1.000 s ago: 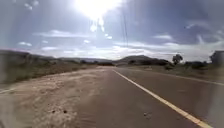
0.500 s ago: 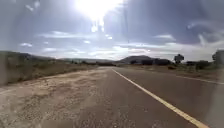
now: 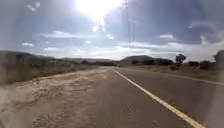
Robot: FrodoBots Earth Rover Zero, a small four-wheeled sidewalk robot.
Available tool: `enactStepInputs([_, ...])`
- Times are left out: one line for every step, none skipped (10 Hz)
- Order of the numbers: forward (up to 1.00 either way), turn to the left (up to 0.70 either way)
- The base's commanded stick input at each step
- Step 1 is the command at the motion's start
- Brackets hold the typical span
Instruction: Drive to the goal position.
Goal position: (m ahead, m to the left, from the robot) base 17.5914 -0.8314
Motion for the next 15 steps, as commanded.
enactStepInputs([1.0,0.0])
enactStepInputs([1.0,0.0])
enactStepInputs([1.0,0.0])
enactStepInputs([1.0,0.0])
enactStepInputs([1.0,0.0])
enactStepInputs([1.0,0.0])
enactStepInputs([1.0,0.0])
enactStepInputs([1.0,0.0])
enactStepInputs([1.0,0.0])
enactStepInputs([1.0,0.0])
enactStepInputs([1.0,0.0])
enactStepInputs([1.0,0.0])
enactStepInputs([1.0,0.32])
enactStepInputs([1.0,0.32])
enactStepInputs([1.0,0.0])
